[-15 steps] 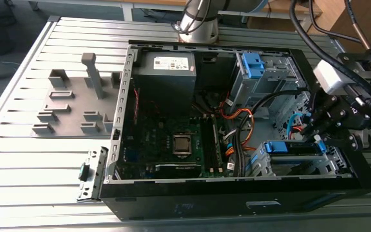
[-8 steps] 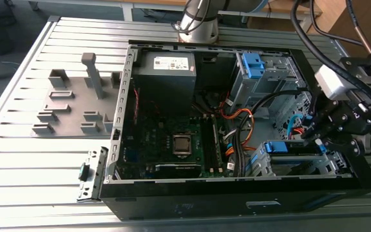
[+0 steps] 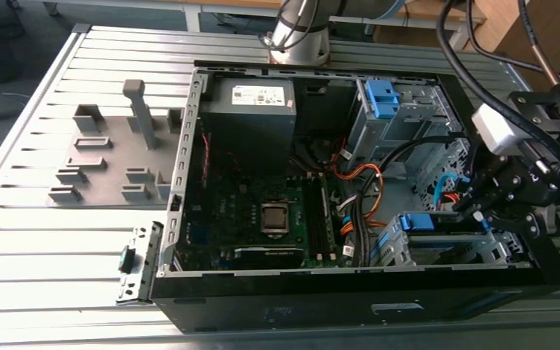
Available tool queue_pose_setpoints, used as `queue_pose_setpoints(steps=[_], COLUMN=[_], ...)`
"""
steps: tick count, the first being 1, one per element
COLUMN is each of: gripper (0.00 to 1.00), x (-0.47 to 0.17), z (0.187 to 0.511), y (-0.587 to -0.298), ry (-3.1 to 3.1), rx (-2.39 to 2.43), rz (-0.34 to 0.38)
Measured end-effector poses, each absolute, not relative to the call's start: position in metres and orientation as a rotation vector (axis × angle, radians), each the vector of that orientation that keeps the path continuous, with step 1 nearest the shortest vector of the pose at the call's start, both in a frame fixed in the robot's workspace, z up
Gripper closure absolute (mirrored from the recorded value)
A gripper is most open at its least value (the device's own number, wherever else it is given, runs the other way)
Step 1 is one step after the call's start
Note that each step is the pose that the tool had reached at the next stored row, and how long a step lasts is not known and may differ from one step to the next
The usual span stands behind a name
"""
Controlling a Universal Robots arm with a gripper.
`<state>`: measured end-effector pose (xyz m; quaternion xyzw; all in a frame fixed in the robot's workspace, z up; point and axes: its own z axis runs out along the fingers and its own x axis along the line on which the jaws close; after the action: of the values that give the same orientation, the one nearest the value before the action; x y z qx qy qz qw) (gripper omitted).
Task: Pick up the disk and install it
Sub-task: 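Insert the first disk wire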
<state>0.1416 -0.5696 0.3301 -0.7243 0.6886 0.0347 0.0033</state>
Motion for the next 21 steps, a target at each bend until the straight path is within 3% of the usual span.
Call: queue_pose_setpoints(steps=[21], gripper=[0.81], x=[0.1392], z=[0.3317], y=[-0.5731], ry=[2.152], rx=[-2.264], rz=[0.119])
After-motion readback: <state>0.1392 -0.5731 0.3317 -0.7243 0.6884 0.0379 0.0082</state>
